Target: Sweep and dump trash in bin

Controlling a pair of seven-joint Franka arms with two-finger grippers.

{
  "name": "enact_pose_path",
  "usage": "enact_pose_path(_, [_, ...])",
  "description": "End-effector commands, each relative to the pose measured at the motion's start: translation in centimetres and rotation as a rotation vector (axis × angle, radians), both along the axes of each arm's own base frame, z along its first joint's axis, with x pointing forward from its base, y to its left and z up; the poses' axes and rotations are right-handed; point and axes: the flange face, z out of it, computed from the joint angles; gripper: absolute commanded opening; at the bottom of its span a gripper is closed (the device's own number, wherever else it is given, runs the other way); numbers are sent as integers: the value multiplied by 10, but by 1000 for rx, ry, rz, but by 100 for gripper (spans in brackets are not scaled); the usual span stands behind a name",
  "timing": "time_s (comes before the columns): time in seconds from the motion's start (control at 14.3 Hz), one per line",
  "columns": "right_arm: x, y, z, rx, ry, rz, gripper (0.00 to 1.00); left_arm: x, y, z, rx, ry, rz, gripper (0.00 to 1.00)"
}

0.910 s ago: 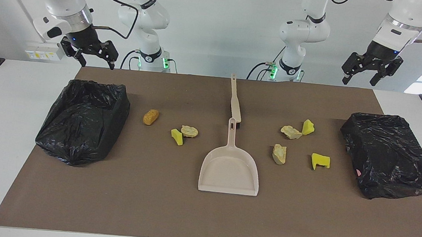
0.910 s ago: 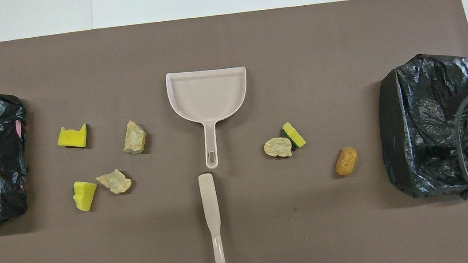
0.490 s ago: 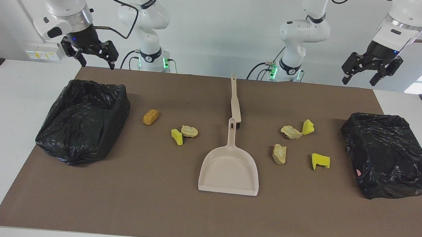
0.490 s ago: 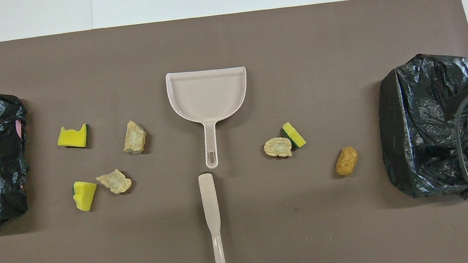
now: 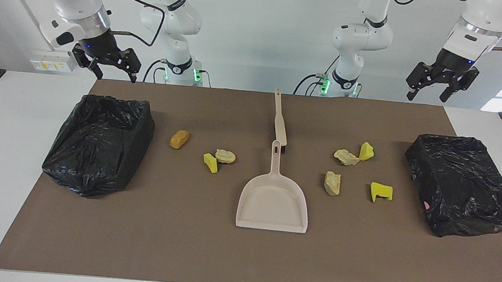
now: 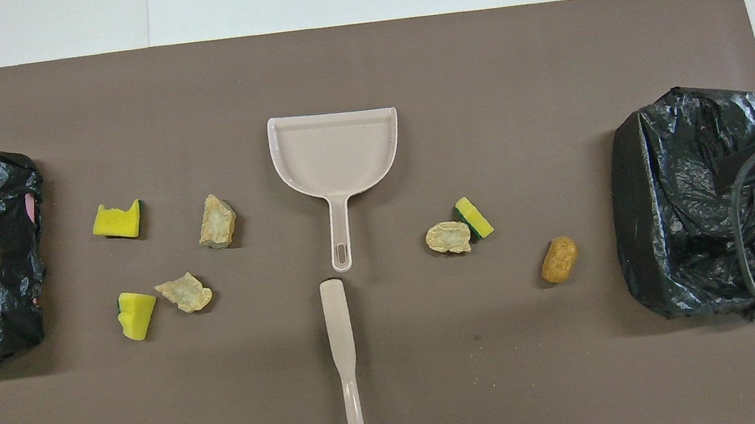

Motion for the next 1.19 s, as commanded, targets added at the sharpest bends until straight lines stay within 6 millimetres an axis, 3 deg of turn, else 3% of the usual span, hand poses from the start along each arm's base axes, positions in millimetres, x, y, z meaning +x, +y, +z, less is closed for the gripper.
enact_pose_path(0.0, [-1,4,0,13,7,-19,100,-13,-4,-4,0,18,8,100])
enact_pose_path(0.28, [-1,4,-1,14,9,-17,100,-27,-35,-29,6,58,-18,100])
enact_pose_path(0.7, [-4,4,-3,14,13,-14,100,-37,-105,-82,9,77,-8,100])
enact_pose_path(0.91, [-3,4,-2,12,7,-11,100,-53,-136,-110,16,92,-22,100])
enact_pose_path(1.12, [-3,4,-2,12,7,-10,100,-83,-175,-134,24,96,-40,100])
